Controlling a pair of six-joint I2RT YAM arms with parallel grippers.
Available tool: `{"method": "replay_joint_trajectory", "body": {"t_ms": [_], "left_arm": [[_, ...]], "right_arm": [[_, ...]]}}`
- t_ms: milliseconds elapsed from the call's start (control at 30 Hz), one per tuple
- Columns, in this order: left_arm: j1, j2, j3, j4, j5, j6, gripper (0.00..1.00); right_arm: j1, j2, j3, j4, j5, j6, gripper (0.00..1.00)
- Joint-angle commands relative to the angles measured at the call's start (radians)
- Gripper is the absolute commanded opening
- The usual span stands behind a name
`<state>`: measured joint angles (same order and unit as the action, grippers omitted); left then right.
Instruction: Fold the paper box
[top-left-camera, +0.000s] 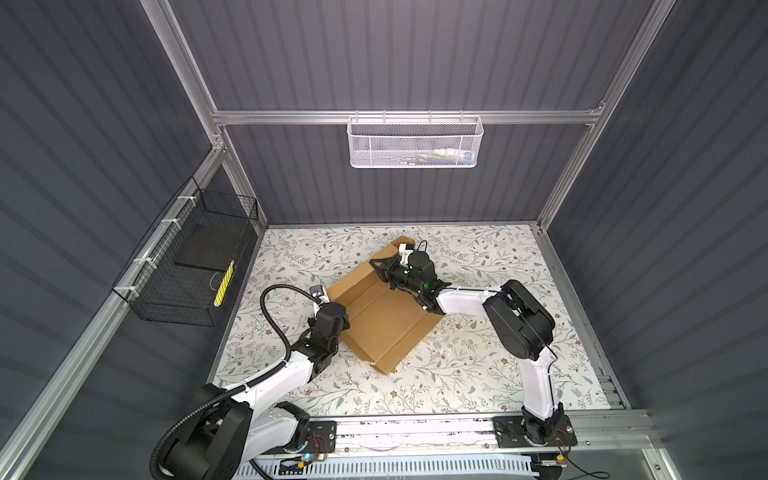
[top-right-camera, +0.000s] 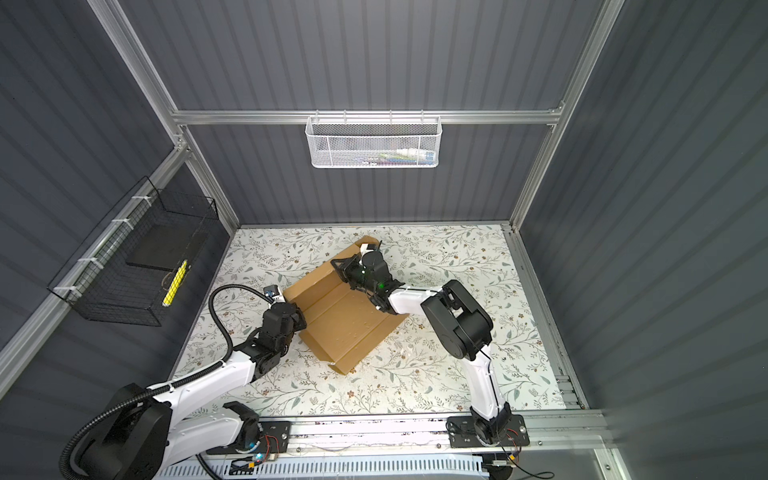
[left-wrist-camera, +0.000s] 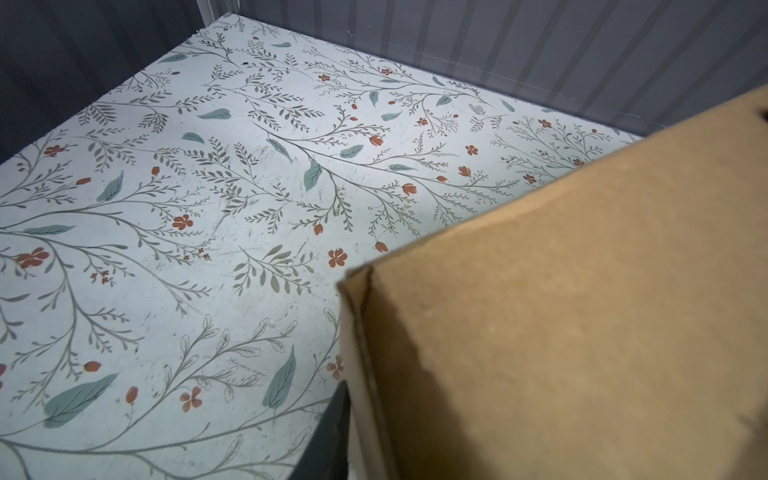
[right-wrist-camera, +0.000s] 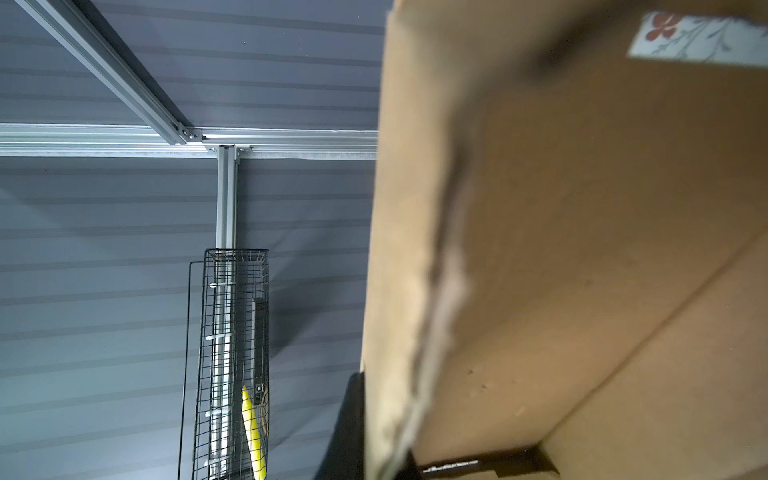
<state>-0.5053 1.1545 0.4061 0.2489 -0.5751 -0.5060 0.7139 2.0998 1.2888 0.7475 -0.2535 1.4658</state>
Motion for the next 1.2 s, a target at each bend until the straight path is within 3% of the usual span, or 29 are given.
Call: {"method": "replay_joint_trajectory", "body": {"t_ms": [0, 500, 600, 967, 1167], "left_arm": [[-0.001, 0.011, 0.03, 0.012, -0.05, -0.003, 0.24], [-0.001, 0.008, 0.048, 0.033, -0.063, 0.019, 0.04], [-0.001, 0.01, 0.048, 0.049, -0.057, 0.03, 0.0], [-0.001, 0.055, 0.06, 0.132, -0.022, 0.099, 0.0], [-0.001, 0.073, 0.069, 0.176, -0.016, 0.143, 0.0]], "right_arm": [[0.012, 0.029, -0.012, -0.126, -0.023, -0.008, 0.05], [0.013, -0.065, -0.044, -0.137, -0.019, -0.072, 0.26], [0.013, -0.099, -0.062, -0.14, -0.016, -0.099, 0.35], [0.012, -0.242, -0.177, -0.192, -0.001, -0.208, 0.58], [0.009, -0.319, -0.255, -0.206, 0.03, -0.258, 0.63]]}}
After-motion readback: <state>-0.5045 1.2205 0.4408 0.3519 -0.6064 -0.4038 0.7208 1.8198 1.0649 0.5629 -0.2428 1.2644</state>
